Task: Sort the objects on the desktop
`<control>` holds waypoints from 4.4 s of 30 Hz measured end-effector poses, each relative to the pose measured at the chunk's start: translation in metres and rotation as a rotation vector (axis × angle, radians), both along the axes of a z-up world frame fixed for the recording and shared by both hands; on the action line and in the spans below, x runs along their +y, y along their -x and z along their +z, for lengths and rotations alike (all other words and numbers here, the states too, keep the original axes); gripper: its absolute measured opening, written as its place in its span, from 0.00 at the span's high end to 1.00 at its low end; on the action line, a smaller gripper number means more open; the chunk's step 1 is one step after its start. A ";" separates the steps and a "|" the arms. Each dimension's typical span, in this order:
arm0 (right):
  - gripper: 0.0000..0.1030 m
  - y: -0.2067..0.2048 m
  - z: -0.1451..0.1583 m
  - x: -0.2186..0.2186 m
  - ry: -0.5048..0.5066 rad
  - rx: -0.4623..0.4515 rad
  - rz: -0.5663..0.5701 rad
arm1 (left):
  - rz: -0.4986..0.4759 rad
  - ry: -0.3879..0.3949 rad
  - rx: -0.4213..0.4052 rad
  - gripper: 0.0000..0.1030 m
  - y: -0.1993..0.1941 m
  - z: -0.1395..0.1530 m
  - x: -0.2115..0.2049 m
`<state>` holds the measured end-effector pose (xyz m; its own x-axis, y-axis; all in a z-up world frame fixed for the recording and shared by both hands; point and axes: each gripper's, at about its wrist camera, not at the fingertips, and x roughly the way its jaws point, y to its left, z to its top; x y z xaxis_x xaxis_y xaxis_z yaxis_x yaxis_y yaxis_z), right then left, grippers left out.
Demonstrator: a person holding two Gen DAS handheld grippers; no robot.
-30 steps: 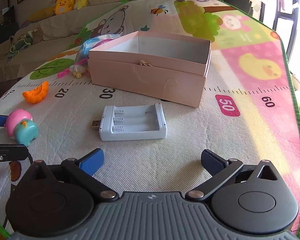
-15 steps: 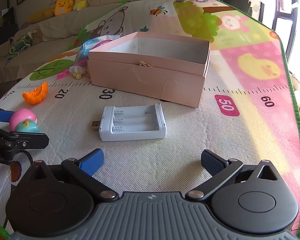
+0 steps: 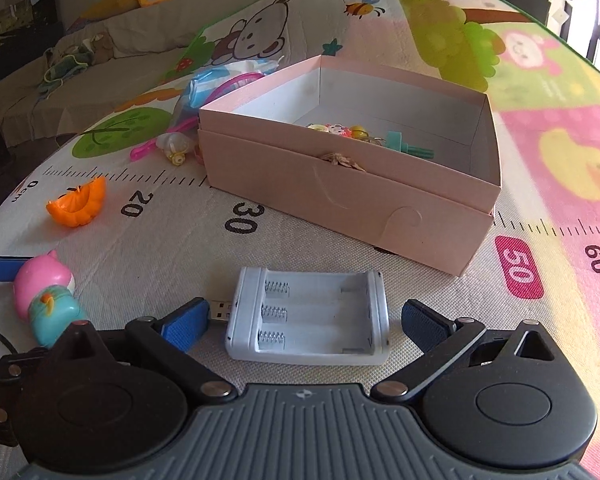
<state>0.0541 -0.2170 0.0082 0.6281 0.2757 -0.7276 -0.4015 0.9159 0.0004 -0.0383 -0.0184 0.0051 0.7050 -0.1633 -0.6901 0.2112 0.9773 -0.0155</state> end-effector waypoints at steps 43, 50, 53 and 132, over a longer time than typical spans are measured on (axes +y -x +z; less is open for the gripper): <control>0.04 -0.158 0.116 0.042 -0.142 -0.085 -0.045 | 0.136 -0.006 -0.181 0.03 -0.036 0.014 0.048; 0.04 -0.194 0.085 0.137 -0.059 0.003 0.007 | 0.149 0.052 -0.158 0.02 -0.034 0.005 0.061; 0.05 -0.213 0.070 0.167 0.055 -0.034 -0.015 | 0.147 0.057 -0.164 0.01 -0.033 0.003 0.059; 0.57 -0.025 0.022 0.053 -0.178 0.031 0.069 | 0.149 0.004 -0.095 0.00 -0.010 0.033 0.050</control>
